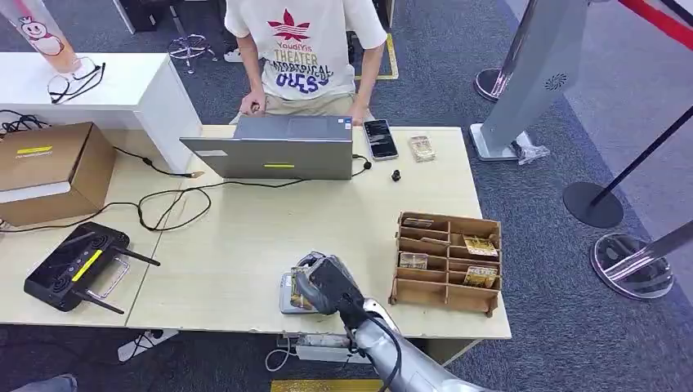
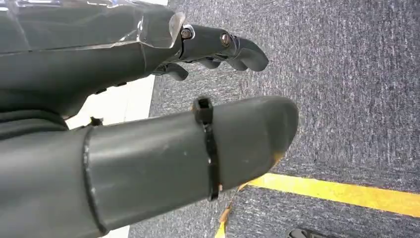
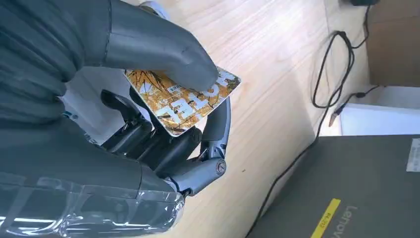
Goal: Pass the card to the sensor for recognition and then transmit it.
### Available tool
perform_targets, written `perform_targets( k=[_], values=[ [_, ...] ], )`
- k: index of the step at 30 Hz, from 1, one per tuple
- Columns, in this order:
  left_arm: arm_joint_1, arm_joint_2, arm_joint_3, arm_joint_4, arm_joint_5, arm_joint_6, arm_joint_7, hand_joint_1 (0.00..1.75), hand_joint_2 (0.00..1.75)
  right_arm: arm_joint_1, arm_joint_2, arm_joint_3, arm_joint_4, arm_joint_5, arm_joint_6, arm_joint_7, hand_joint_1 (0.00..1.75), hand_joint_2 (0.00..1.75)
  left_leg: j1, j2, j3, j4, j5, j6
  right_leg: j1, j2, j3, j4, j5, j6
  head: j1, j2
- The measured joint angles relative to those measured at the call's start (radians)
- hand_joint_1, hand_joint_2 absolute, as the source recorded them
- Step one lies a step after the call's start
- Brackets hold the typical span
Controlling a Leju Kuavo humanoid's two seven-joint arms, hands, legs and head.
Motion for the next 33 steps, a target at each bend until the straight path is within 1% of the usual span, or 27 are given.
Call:
perform_targets(
  k=[15,26,33],
  values=[
    [0.0,0.0,0.0,0.0,-0.006,-0.006,-0.003,0.0,0.0,0.017,0.0,0.024,0.029,0.023,-0.007,0.017,1.75,1.75,0.0,0.0,0.0,0.0,0.0,0.0,0.0,0.0,0.0,0.0,0.0,0.0,0.0,0.0],
    [0.0,0.0,0.0,0.0,-0.003,-0.008,-0.003,0.0,0.0,0.013,0.0,0.025,0.037,0.018,0.009,0.021,1.75,1.75,0.0,0.0,0.0,0.0,0.0,0.0,0.0,0.0,0.0,0.0,0.0,0.0,0.0,0.0],
    [0.0,0.0,0.0,0.0,-0.002,-0.008,-0.003,0.0,0.0,0.012,0.0,0.025,0.034,-0.02,0.05,-0.014,1.75,1.75,0.0,0.0,0.0,0.0,0.0,0.0,0.0,0.0,0.0,0.0,0.0,0.0,0.0,0.0]
  ],
)
